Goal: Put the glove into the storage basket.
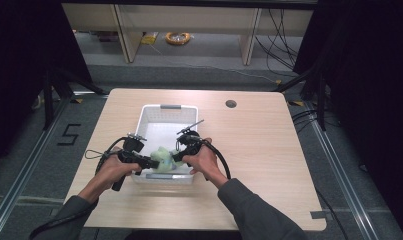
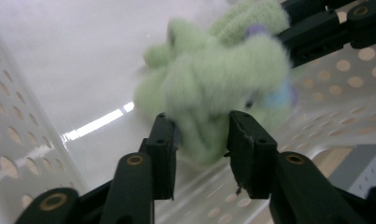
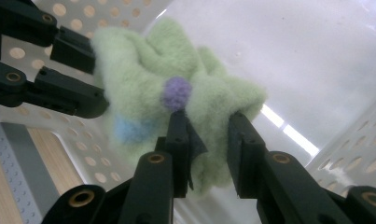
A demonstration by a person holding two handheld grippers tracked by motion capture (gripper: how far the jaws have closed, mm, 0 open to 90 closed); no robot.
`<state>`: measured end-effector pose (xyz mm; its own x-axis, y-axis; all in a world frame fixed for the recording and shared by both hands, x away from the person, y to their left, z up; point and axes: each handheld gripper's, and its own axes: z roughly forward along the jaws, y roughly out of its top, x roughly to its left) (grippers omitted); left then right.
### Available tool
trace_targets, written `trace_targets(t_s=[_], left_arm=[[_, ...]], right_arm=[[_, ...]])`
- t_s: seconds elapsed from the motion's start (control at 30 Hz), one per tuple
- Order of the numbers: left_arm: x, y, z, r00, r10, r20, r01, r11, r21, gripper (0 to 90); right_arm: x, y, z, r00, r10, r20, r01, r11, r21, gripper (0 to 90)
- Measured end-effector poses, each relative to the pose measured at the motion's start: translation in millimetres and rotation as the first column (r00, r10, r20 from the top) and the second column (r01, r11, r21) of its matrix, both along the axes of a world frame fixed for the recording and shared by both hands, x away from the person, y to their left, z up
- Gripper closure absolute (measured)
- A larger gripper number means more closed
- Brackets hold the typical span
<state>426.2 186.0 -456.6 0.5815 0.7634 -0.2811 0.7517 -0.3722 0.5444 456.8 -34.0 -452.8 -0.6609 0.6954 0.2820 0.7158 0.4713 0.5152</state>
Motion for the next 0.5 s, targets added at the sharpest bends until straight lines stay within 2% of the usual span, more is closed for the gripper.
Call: trace_targets(t_s=[0.1, 0.13, 0.17, 0.23, 0.27, 0.33, 0.4, 0.43, 0.5], left_arm=[[-0.7, -1.0, 2.1, 0.9996, 0.023, 0.014, -0.023, 0.9996, -0.018, 59.5], [-1.4, -1.7, 3.4, 0.9994, 0.028, 0.023, -0.028, 0.9996, -0.011, 59.1], [-1.1, -0.7, 5.2, 0.9996, 0.008, 0.027, -0.008, 1.0, 0.005, 58.3], [-2.0, -1.7, 8.4, 0.9988, 0.019, 0.044, -0.019, 0.9998, 0.007, 56.0], [-2.3, -1.8, 9.3, 0.9988, 0.019, 0.045, -0.02, 0.9998, 0.005, 55.4], [-3.0, -2.9, 10.7, 0.9971, 0.044, 0.061, -0.044, 0.999, -0.013, 53.1], [-2.8, -2.2, 12.9, 0.997, 0.039, 0.067, -0.038, 0.9992, -0.008, 52.7], [-2.9, -2.3, 14.0, 0.9959, 0.054, 0.073, -0.053, 0.9985, -0.013, 52.3], [-2.7, -1.8, 16.1, 0.9955, 0.056, 0.077, -0.057, 0.9984, 0.004, 50.0]], right_arm=[[-0.6, 0.9, 0.3, 1.0, 0.0, -0.009, 0.0, 1.0, -0.009, 72.5], [-0.9, 1.3, 0.4, 1.0, -0.003, -0.008, 0.003, 1.0, -0.011, 72.3], [-0.9, 1.4, 0.9, 1.0, 0.005, -0.002, -0.005, 1.0, -0.014, 72.0], [-0.4, 2.0, 0.3, 0.9993, 0.038, 0.007, -0.038, 0.999, -0.025, 70.7], [-1.0, 2.4, 0.5, 0.9992, 0.037, 0.014, -0.036, 0.999, -0.03, 69.8], [-2.6, 3.1, 1.3, 0.9996, 0.029, -0.003, -0.029, 0.999, -0.04, 67.2], [-4.1, 2.9, 2.0, 0.9995, 0.032, 0.006, -0.032, 0.998, -0.052, 65.3], [-4.7, 2.6, 2.0, 0.9995, 0.033, -0.001, -0.033, 0.998, -0.057, 63.1], [-6.0, 2.5, 2.5, 0.9997, 0.026, -0.003, -0.026, 0.997, -0.066, 59.0]])
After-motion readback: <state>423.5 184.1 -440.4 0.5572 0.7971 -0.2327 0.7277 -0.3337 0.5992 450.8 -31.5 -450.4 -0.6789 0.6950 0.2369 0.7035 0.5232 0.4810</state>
